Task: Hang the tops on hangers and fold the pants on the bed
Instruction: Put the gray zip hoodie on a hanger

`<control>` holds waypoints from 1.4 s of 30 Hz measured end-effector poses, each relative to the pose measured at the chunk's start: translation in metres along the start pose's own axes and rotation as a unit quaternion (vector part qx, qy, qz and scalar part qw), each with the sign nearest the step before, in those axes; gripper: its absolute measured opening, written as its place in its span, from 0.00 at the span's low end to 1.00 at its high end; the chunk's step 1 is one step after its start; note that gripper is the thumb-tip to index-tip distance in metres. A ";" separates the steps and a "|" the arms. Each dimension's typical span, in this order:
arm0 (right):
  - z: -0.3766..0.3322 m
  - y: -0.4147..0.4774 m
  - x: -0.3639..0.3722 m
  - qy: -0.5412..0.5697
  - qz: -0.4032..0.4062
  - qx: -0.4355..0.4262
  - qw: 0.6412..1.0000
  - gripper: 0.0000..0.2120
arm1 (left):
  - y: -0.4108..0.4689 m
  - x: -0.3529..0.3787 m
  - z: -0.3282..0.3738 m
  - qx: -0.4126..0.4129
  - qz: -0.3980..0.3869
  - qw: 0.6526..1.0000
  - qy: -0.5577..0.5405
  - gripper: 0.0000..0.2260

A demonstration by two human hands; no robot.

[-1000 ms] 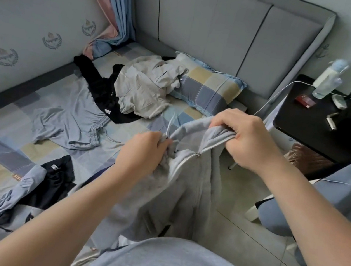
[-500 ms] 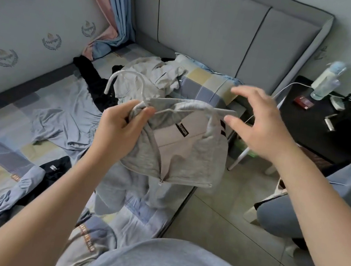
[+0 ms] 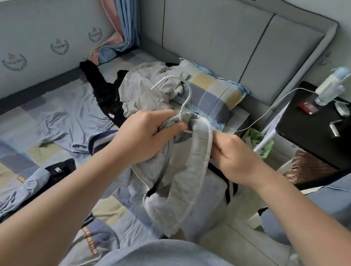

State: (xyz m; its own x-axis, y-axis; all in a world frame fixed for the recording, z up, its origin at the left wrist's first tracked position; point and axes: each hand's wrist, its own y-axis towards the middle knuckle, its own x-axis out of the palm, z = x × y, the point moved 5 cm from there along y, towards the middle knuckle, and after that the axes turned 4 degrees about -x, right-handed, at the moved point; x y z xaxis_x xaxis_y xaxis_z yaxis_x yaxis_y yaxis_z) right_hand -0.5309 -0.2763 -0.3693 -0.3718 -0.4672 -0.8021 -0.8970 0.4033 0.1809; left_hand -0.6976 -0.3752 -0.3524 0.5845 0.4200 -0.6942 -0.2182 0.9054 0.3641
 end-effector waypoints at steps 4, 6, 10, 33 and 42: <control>0.007 -0.007 -0.013 0.065 0.080 0.025 0.994 0.09 | -0.001 -0.013 -0.010 0.032 0.035 0.998 0.038 0.14; 0.010 -0.016 -0.023 0.104 0.129 0.038 0.985 0.14 | -0.006 -0.031 -0.025 -0.023 0.128 0.988 0.086 0.11; 0.020 -0.025 -0.015 0.099 0.090 0.069 0.989 0.11 | -0.012 -0.043 -0.037 -0.117 0.181 0.976 0.017 0.07; 0.045 -0.060 0.002 0.399 0.109 0.095 0.905 0.13 | -0.045 -0.017 -0.091 -0.165 0.078 0.982 0.042 0.23; 0.060 -0.057 -0.021 0.352 0.090 0.109 0.925 0.13 | -0.038 -0.032 -0.093 -0.038 0.101 0.991 0.083 0.16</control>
State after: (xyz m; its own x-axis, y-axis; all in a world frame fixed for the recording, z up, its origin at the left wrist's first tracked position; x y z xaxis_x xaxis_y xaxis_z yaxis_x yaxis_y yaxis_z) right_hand -0.4575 -0.2425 -0.3974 -0.6430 -0.7427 -0.1869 -0.7643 0.6380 0.0939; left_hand -0.7809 -0.4174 -0.4013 0.3882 0.5920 -0.7063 -0.3799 0.8011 0.4626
